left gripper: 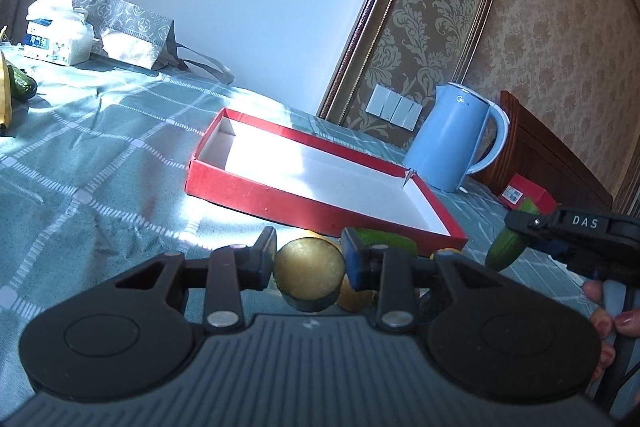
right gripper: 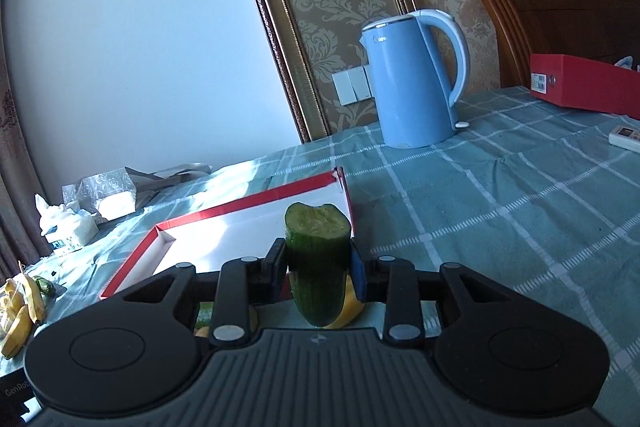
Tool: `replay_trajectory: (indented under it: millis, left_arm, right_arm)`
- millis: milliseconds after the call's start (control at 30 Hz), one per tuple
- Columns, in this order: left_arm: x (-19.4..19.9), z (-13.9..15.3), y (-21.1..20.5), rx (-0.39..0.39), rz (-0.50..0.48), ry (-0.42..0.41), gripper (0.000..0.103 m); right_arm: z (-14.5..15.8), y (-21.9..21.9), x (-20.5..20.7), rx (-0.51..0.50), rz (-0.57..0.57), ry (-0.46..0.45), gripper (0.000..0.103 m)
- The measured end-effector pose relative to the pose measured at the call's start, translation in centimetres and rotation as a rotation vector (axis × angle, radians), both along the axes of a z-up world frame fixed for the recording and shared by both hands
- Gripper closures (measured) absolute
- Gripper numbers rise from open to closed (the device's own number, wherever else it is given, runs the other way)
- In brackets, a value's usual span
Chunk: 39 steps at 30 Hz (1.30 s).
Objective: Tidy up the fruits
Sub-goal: 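Carry the cucumber over the red tray and open the right tool while the left tool lifts the cylinder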
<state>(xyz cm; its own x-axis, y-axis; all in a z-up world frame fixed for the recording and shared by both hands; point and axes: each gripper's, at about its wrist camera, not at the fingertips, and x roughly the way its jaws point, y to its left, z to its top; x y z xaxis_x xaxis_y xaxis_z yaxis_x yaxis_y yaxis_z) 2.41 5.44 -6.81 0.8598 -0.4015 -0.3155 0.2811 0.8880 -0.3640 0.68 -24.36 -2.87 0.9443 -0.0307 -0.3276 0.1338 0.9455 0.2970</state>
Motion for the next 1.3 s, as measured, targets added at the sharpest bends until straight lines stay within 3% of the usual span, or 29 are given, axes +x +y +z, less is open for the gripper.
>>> replay_trajectory:
  millis: [133,333,600,1067,1300]
  left_arm:
    - [-0.1,0.6,0.2,0.015,0.016,-0.022,0.072]
    - [0.0,0.7,0.3,0.025,0.028,-0.019,0.072]
    - [0.2,0.7,0.4,0.039,0.047,-0.020,0.072]
    - [2.4,1.4,0.7,0.034,0.070,-0.029,0.072]
    - [3.6,1.4,0.8,0.039,0.079,-0.014,0.072]
  right_arm:
    - [0.7,0.1,2.3,-0.017,0.030,-0.010,0.072]
    - [0.5,0.0,7.0,0.006,0.081,0.046,0.072]
    - [-0.7,-0.2,12.4,-0.074,0.067,0.137,0.072]
    - [-2.8,-0.5,17.4,-0.084,0.064,0.198,0.072]
    - [-4.1,-0.2,18.0,-0.101,0.077,0.195,0.071]
